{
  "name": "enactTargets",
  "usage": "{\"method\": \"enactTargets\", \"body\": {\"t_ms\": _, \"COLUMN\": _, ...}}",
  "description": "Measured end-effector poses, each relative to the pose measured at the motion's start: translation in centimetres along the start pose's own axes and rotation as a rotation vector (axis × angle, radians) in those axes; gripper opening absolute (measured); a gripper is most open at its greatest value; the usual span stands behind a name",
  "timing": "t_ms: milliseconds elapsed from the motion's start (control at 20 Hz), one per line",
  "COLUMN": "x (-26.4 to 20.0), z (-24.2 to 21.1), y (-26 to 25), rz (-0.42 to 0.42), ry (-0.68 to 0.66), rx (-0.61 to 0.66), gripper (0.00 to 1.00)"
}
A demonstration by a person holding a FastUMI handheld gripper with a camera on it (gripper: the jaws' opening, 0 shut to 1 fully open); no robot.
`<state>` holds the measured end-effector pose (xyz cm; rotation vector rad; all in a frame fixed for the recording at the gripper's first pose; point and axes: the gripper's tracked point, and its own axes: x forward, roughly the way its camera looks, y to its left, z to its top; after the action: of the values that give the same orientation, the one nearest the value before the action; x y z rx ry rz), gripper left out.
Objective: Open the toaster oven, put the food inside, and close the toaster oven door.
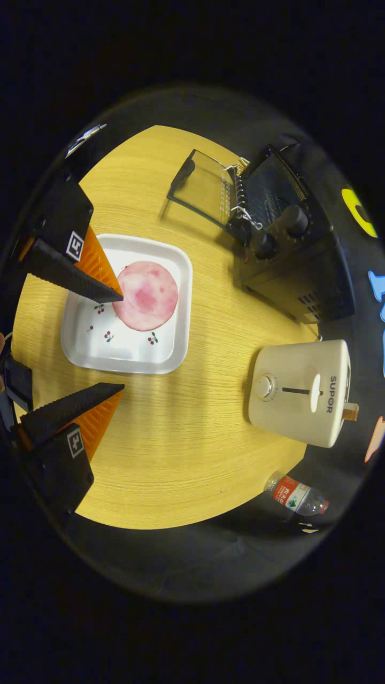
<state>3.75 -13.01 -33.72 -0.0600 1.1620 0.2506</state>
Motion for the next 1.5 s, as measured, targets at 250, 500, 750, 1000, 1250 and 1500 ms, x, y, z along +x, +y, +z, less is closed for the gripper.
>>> {"method": "enactTargets", "body": {"t_ms": 250, "x": 1.6, "z": 0.3, "y": -0.3, "rz": -0.001, "ry": 0.041, "rx": -0.003, "gripper": 0.95}}
{"method": "enactTargets", "body": {"t_ms": 500, "x": 1.7, "z": 0.2, "y": -0.4, "rz": -0.009, "ry": 0.076, "rx": 0.021, "gripper": 0.66}}
{"method": "enactTargets", "body": {"t_ms": 750, "x": 1.4, "z": 0.3, "y": -1.2, "rz": 0.01, "ry": 0.095, "rx": 0.066, "gripper": 0.43}}
{"method": "enactTargets", "body": {"t_ms": 1000, "x": 1.2, "z": 0.0, "y": -1.9, "rz": 0.036, "ry": 0.133, "rx": 0.144, "gripper": 0.14}}
{"method": "enactTargets", "body": {"t_ms": 1250, "x": 1.4, "z": -0.1, "y": -1.9, "rz": 0.127, "ry": 0.119, "rx": 0.186, "gripper": 0.05}}
{"method": "enactTargets", "body": {"t_ms": 1500, "x": 1.4, "z": -0.3, "y": -1.8, "rz": 0.175, "ry": 0.111, "rx": 0.218, "gripper": 0.02}}
